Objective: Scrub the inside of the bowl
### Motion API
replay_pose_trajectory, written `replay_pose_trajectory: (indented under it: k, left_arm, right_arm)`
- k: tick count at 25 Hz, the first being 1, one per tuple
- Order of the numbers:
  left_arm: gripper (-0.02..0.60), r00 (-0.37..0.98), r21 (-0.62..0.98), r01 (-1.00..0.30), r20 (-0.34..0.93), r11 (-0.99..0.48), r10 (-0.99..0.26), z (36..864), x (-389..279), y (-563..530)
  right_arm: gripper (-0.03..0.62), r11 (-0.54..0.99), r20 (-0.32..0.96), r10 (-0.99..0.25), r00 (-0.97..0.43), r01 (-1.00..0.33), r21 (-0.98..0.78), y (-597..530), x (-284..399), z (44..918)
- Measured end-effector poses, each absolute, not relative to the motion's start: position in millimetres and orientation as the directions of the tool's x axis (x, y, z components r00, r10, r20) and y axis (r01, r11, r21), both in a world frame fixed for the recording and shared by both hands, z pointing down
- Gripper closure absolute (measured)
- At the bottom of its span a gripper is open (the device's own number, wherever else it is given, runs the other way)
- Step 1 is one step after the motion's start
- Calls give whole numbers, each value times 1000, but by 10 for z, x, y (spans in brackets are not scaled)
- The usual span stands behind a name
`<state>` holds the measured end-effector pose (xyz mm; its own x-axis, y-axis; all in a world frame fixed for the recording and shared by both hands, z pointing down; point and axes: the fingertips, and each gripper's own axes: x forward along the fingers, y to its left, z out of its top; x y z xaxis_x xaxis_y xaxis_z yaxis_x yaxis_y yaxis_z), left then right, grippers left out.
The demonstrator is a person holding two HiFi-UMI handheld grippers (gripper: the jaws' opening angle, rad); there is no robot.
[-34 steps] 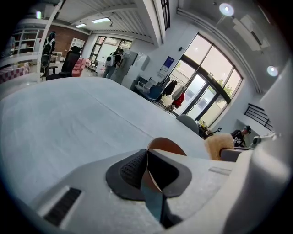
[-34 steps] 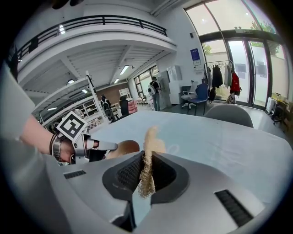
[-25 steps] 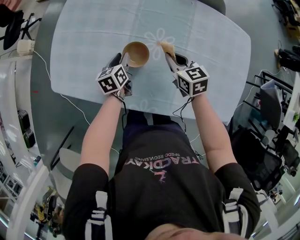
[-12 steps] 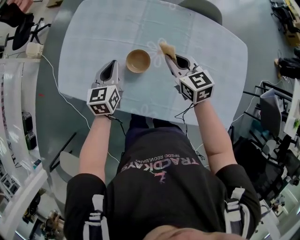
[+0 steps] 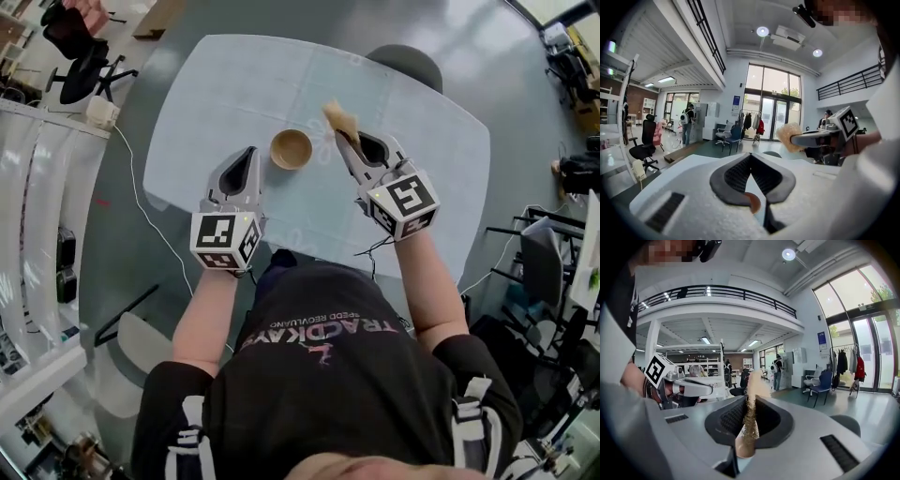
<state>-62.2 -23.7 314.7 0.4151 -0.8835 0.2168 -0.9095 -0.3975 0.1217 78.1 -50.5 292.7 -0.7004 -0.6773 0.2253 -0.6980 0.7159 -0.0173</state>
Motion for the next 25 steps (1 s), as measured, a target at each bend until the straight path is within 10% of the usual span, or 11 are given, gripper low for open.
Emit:
replay_pose_trajectory:
  k: [25]
  left_arm:
    - [566, 416, 188, -908, 288, -375, -863, 3459, -307, 412]
  right_arm:
    - [562, 745, 294, -615, -732, -661, -88, 258, 904, 3276]
